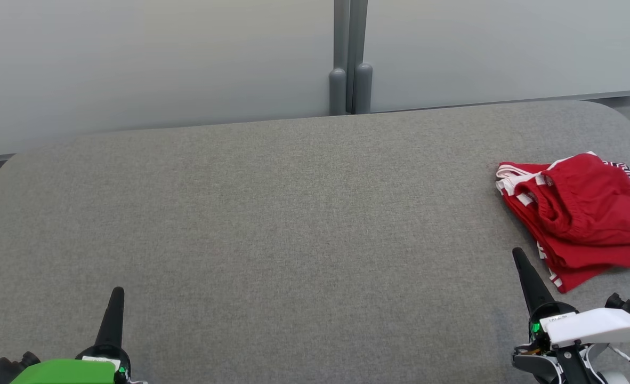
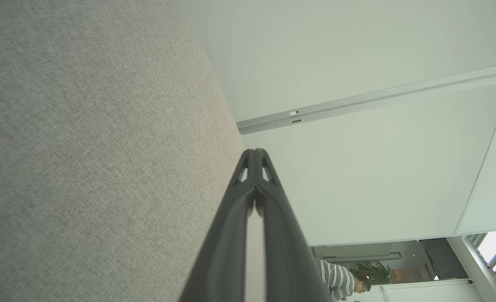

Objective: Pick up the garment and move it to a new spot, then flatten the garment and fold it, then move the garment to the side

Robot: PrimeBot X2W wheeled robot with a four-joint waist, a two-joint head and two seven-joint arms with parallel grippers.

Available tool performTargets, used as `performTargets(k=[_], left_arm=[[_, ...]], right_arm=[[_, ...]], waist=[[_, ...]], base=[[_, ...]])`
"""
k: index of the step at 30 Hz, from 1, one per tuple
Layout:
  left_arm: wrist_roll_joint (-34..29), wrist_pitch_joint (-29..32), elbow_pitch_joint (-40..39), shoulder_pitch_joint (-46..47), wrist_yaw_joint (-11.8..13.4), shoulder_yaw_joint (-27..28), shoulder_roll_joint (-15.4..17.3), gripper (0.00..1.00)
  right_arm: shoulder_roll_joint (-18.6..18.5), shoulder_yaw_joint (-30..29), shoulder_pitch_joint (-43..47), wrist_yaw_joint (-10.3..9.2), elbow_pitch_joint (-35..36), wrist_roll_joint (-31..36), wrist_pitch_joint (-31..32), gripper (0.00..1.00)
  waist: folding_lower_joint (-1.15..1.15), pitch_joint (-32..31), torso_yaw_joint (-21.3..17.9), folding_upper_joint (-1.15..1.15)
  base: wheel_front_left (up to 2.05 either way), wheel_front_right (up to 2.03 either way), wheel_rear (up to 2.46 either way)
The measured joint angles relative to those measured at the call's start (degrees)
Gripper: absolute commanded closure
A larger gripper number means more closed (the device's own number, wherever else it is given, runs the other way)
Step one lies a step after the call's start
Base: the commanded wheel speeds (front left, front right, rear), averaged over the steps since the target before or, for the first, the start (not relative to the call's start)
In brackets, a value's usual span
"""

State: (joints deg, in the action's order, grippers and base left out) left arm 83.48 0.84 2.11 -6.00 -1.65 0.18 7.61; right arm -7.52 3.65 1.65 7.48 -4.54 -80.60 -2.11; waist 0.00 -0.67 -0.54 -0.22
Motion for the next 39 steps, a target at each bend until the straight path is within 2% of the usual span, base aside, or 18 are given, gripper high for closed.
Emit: performTargets(k=[39], left_arm=[[12.38, 4.22, -0.46, 0.46, -4.41, 5.79, -2.5, 1.0]], right_arm=[[-1.6, 0.58, 0.26, 0.0, -0.05, -18.58, 0.44, 1.0]], waist=[[0.0, 0.65, 0.54, 0.0]], base=[[0.0, 0.0, 0.0]])
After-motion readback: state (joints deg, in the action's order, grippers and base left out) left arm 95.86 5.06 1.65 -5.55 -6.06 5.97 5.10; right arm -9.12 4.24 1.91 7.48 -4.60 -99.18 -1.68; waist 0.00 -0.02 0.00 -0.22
